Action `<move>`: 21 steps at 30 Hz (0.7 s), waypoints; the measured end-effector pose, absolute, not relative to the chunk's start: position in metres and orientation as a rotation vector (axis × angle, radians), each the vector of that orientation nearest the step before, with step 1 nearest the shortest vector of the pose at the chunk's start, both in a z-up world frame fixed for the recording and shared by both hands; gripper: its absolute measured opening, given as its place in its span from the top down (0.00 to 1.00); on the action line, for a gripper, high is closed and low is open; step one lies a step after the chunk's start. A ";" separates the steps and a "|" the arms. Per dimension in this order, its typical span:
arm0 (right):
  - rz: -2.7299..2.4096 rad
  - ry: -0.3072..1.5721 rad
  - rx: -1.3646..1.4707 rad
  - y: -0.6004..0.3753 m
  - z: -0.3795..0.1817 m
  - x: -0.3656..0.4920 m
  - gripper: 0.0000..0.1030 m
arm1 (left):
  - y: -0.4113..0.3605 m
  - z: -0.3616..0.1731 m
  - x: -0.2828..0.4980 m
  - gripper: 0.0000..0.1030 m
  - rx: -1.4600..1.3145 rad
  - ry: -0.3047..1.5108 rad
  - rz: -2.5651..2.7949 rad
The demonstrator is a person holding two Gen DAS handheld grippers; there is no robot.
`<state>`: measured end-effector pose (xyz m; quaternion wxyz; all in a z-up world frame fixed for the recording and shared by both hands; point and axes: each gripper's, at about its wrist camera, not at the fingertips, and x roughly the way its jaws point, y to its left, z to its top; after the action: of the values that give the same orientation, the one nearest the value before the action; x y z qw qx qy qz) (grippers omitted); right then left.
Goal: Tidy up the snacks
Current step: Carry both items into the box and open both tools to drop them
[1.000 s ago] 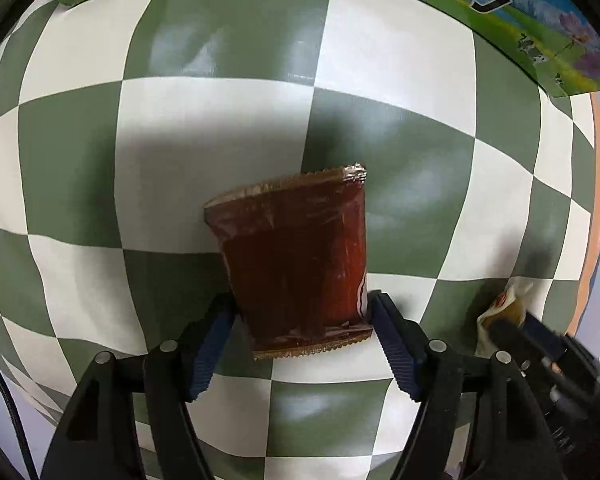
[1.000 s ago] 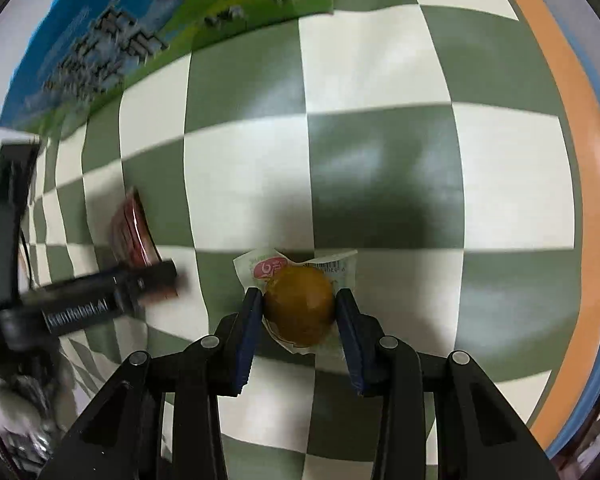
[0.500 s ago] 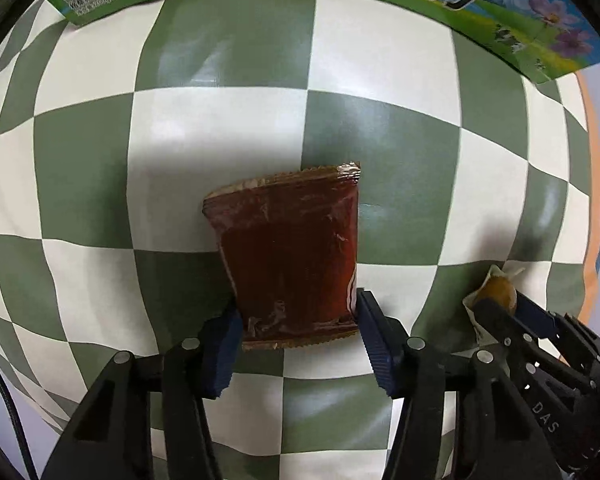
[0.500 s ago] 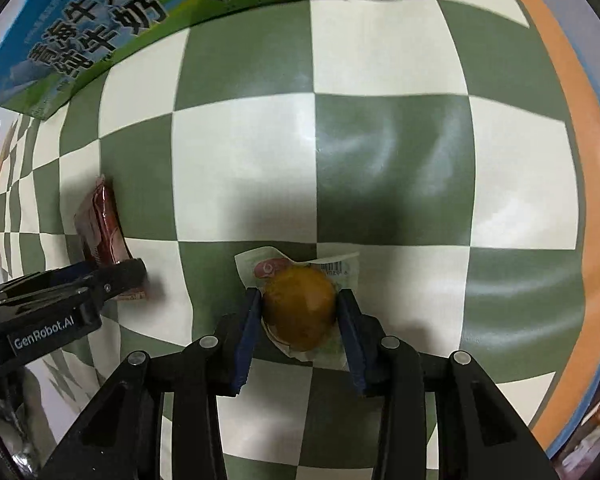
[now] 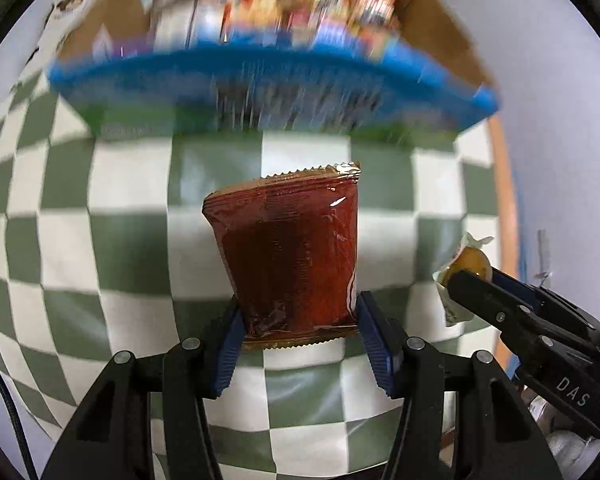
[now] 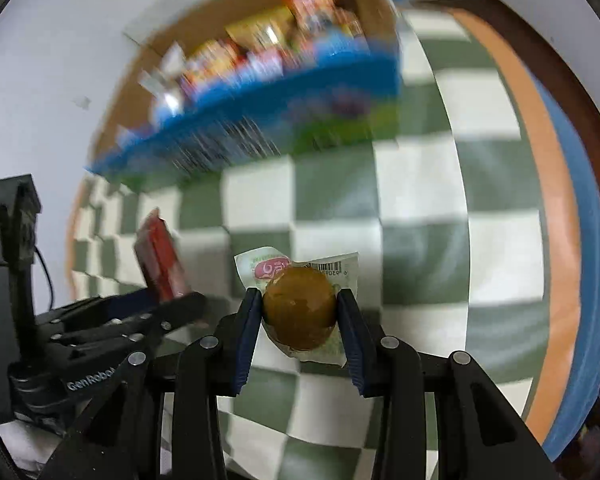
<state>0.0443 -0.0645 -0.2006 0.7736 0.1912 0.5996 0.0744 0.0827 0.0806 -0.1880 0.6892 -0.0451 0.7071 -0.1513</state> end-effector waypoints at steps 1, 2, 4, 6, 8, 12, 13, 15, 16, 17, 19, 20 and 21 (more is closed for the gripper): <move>0.169 1.280 0.422 -0.065 -0.191 0.049 0.60 | 0.082 -0.178 0.091 0.50 -0.111 1.561 -0.351; 0.178 1.259 0.432 -0.068 -0.180 0.057 0.60 | 0.085 -0.170 0.103 0.50 -0.121 1.544 -0.361; 0.194 1.216 0.436 -0.068 -0.159 0.080 0.60 | 0.086 -0.151 0.125 0.50 -0.139 1.505 -0.378; 0.195 1.181 0.427 -0.072 -0.144 0.102 0.60 | 0.087 -0.138 0.148 0.49 -0.143 1.476 -0.385; 0.190 1.162 0.427 -0.079 -0.137 0.123 0.60 | 0.087 -0.131 0.177 0.49 -0.149 1.460 -0.380; 0.166 1.173 0.417 -0.087 -0.144 0.170 0.60 | 0.084 -0.140 0.235 0.49 -0.141 1.473 -0.370; 0.159 1.183 0.419 -0.088 -0.149 0.180 0.60 | 0.088 -0.142 0.244 0.49 -0.132 1.473 -0.369; 0.152 1.209 0.418 -0.087 -0.161 0.195 0.60 | 0.086 -0.154 0.266 0.49 -0.134 1.498 -0.375; 0.145 1.226 0.410 -0.087 -0.168 0.202 0.60 | 0.082 -0.161 0.277 0.49 -0.130 1.517 -0.377; 0.142 1.243 0.410 -0.088 -0.174 0.208 0.60 | 0.077 -0.164 0.284 0.49 -0.120 1.520 -0.380; 0.150 1.316 0.416 -0.086 -0.195 0.218 0.59 | 0.070 -0.178 0.300 0.47 -0.110 1.556 -0.388; 0.147 1.353 0.427 -0.086 -0.205 0.222 0.58 | 0.066 -0.189 0.308 0.47 -0.103 1.576 -0.382; 0.135 1.389 0.428 -0.086 -0.214 0.225 0.43 | 0.063 -0.198 0.313 0.47 -0.091 1.597 -0.368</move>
<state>0.2246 -0.0863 -0.2142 0.7452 0.1957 0.6345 0.0615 0.3126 0.0633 -0.1980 0.6818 -0.0405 0.7118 -0.1640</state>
